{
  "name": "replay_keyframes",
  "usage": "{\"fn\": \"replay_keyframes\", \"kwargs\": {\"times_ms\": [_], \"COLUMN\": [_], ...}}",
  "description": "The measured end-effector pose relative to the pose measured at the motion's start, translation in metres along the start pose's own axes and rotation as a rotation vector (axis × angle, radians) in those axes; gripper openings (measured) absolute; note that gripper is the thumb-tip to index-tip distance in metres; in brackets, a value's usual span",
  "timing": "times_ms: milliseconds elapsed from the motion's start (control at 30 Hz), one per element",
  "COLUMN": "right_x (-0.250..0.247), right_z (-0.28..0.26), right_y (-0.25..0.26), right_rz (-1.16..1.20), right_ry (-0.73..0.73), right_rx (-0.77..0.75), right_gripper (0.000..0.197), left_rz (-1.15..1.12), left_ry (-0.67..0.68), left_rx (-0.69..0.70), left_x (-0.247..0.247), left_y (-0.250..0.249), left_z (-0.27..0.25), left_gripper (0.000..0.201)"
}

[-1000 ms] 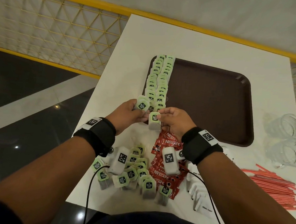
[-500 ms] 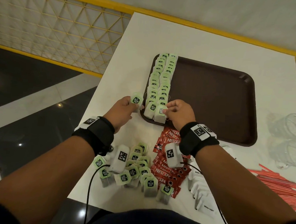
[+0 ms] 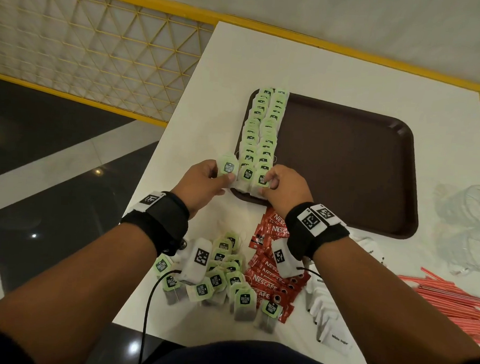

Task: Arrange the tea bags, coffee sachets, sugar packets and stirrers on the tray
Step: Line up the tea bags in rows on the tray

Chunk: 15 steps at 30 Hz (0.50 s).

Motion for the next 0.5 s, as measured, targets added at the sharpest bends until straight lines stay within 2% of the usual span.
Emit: {"fn": "replay_keyframes", "kwargs": {"times_ms": [100, 233, 367, 500], "right_x": [-0.007, -0.004, 0.005, 0.012], "right_z": [-0.001, -0.004, -0.001, 0.002], "right_y": [0.009, 0.029, 0.032, 0.024], "right_rz": [0.065, 0.294, 0.355, 0.442], "right_ry": [-0.049, -0.020, 0.008, 0.045], "right_rx": [-0.018, -0.023, 0.030, 0.124], "right_gripper": [0.016, 0.022, 0.016, 0.010], "left_rz": [-0.011, 0.020, 0.019, -0.069], "left_ry": [-0.013, -0.011, 0.010, -0.008], "left_rx": [0.012, 0.039, 0.061, 0.020], "left_x": [0.001, 0.005, 0.011, 0.007], "left_y": [-0.001, -0.001, -0.001, 0.001], "left_z": [-0.001, 0.000, 0.001, 0.004], "left_gripper": [0.015, 0.028, 0.032, 0.022]}}
Point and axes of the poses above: each hand's wrist, its own z-axis towards the middle knuckle, its own x-axis out of the palm, y = z × x, the point moved 10 cm from there along z, towards the middle knuckle, and after that the axes turned 11 degrees about -y, right-handed, at the moved point
